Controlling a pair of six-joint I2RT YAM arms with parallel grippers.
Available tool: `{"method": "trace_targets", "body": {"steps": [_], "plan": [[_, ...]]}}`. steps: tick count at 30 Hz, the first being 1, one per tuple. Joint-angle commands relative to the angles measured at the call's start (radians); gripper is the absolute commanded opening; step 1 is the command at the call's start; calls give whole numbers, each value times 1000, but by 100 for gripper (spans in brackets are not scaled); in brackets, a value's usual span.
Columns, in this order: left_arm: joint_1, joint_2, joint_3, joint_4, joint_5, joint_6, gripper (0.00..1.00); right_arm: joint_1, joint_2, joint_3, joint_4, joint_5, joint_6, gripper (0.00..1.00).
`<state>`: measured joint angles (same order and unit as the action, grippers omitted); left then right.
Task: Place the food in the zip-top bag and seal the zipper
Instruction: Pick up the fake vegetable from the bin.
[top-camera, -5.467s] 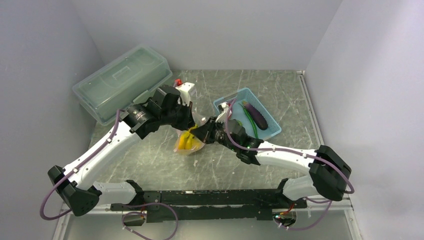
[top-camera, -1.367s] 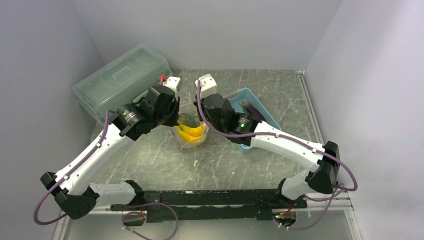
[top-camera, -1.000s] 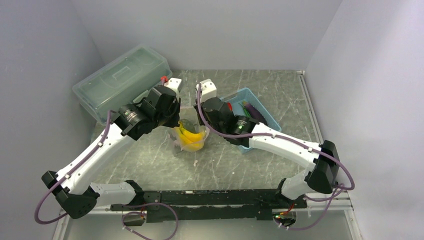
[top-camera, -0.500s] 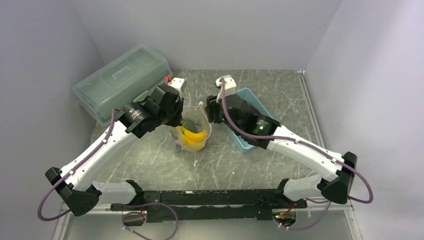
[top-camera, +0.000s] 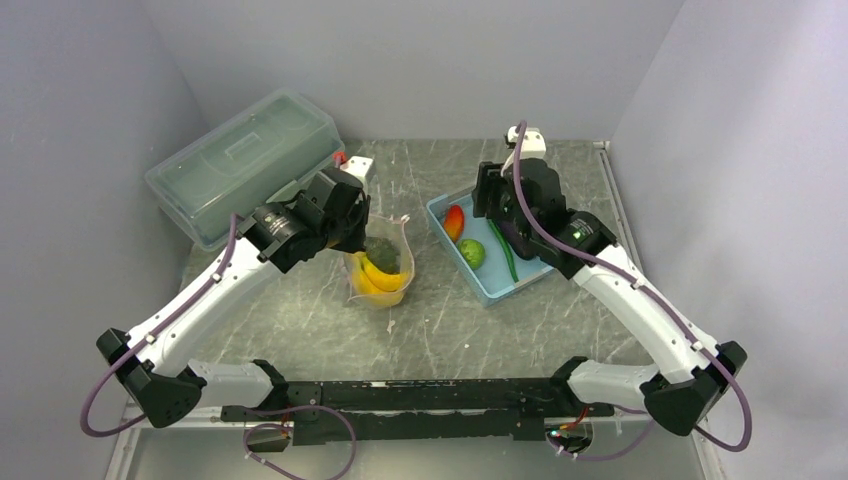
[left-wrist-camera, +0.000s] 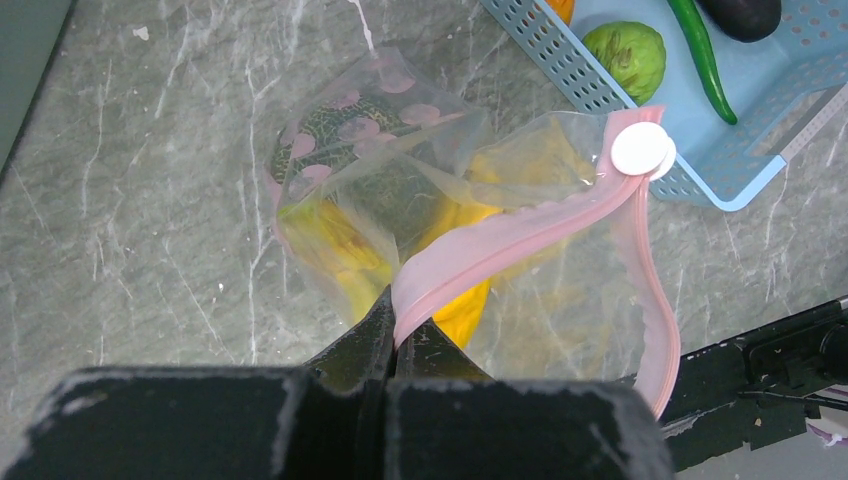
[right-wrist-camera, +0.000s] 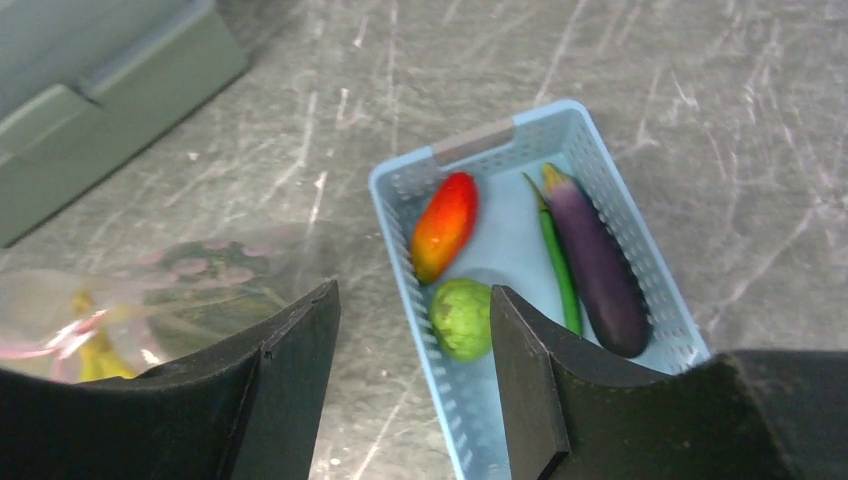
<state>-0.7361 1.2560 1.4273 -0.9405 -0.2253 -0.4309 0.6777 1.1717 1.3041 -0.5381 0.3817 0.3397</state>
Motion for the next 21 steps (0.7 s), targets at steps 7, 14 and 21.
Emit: {"method": "trace_targets", "body": {"steps": [7, 14, 21], "plan": [[4, -4, 36, 21, 7, 9, 0, -141, 122, 34, -107, -73, -67, 64], [4, -8, 41, 13, 20, 16, 0, -183, 266, 94, -147, -80, -90, 67], [5, -18, 39, 9, 43, 29, 0, -217, 401, 96, -107, -107, -103, 69]]}}
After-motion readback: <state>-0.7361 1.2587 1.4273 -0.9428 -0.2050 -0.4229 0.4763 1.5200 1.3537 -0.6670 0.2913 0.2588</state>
